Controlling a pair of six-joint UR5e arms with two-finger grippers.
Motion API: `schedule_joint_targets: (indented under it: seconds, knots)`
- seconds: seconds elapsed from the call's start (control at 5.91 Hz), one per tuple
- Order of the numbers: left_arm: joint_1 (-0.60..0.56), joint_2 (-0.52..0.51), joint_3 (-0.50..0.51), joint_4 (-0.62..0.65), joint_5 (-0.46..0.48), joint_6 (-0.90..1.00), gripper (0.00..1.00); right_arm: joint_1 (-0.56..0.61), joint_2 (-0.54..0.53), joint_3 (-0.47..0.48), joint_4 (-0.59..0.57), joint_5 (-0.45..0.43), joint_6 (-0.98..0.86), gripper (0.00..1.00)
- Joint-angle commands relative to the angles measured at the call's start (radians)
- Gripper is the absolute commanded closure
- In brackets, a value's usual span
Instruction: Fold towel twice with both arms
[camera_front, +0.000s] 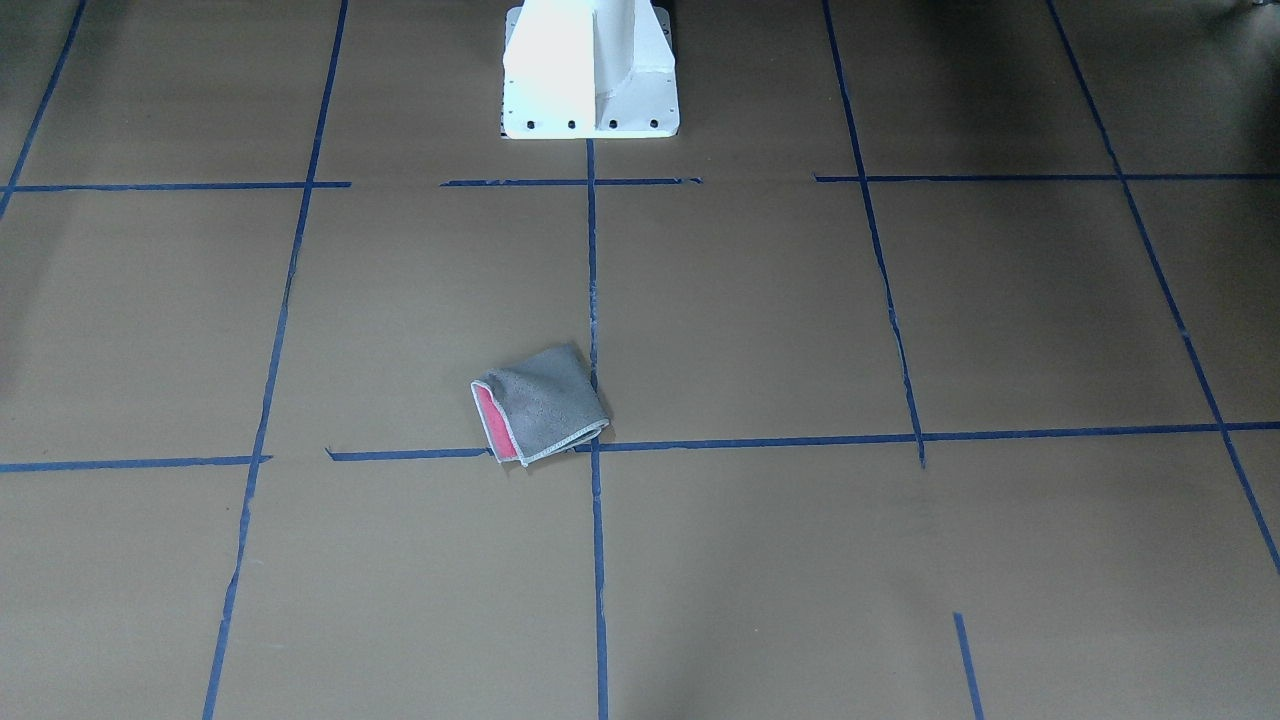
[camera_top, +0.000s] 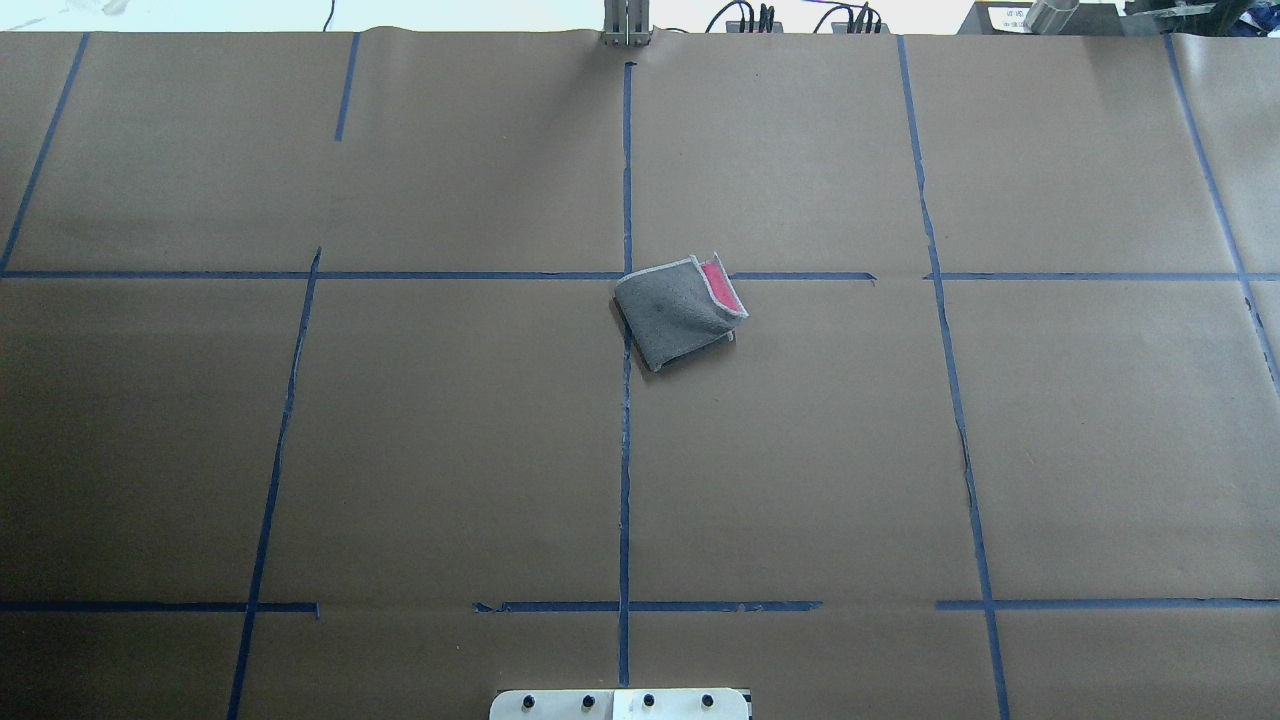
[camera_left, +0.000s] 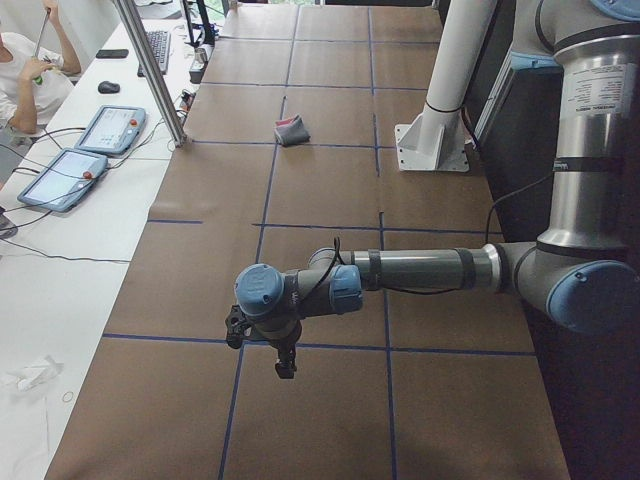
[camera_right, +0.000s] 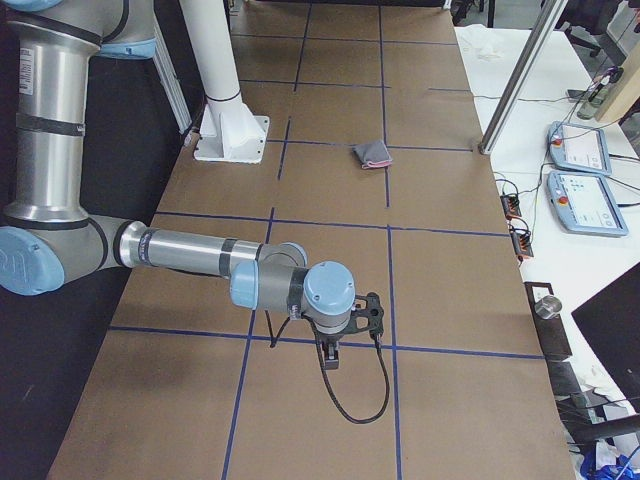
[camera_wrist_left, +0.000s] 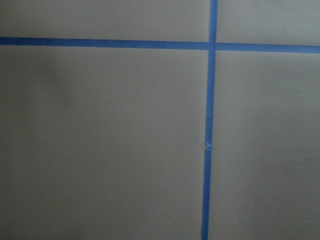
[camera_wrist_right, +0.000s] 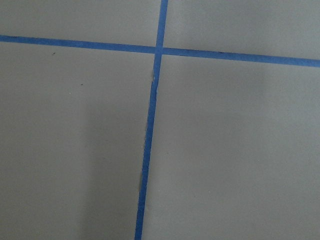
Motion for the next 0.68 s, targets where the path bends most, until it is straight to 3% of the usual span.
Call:
schedule_joint_targets:
  seconds: [0.0,0.51]
  knots:
    - [-0.002,0.002,-0.001,-0.002,0.001,-0.003,0.0,0.0,-0.006,0.007,0.01,-0.001,0.085,0.0]
    - [-0.004,0.001,-0.004,-0.002,0.001,-0.009,0.0,-0.005,0.008,0.038,0.004,0.004,0.19,0.0]
